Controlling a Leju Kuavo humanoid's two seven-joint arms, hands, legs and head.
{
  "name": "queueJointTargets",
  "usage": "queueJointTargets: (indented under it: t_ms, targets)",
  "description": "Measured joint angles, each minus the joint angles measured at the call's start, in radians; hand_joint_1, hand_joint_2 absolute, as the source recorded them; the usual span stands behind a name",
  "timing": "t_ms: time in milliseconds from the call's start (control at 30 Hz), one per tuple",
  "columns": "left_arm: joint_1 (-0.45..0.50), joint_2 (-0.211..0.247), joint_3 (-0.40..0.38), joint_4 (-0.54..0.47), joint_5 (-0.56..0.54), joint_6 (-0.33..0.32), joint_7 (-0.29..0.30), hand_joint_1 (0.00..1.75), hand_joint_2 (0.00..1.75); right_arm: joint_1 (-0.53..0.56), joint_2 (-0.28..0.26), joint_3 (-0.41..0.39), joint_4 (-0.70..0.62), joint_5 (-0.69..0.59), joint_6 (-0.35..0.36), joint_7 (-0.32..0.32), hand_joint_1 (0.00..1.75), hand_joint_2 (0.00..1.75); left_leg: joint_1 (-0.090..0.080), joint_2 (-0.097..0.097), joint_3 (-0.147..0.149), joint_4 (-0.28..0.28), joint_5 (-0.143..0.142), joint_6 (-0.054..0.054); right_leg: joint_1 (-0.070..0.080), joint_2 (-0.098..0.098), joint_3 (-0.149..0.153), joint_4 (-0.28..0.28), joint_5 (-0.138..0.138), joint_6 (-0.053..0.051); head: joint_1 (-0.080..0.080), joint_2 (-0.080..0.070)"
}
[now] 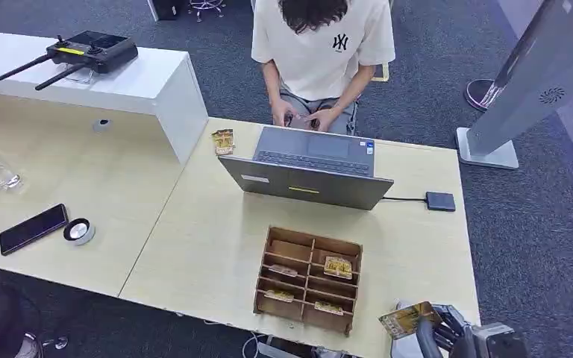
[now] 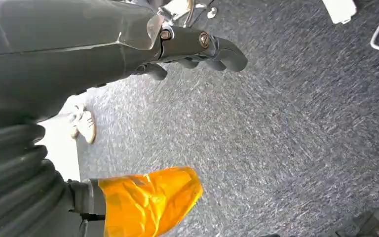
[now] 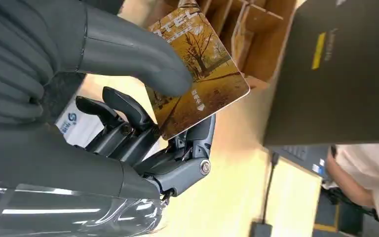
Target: Pass the card to the sensor for recognition and then transmit it.
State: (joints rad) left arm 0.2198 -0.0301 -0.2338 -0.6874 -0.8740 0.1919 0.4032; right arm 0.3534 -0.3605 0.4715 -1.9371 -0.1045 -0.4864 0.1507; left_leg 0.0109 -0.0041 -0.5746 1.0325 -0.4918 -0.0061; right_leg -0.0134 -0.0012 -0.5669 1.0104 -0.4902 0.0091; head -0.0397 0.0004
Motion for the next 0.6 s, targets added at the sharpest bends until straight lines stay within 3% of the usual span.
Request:
queueJointTargets:
  t_ms: [600]
  targets:
    - [-0.002, -0.027, 0.053, 0.023, -0.028, 0.0, 0.01, 0.0, 1.75, -0.043, -0.008, 0.029, 0.117, -0.02, -0.016, 0.084, 1.75, 1.75, 0.0, 0.0, 0.0, 0.0, 0.0, 0.0, 0.0, 0.0, 0.0, 0.0, 0.0, 0.0, 0.0, 0.0]
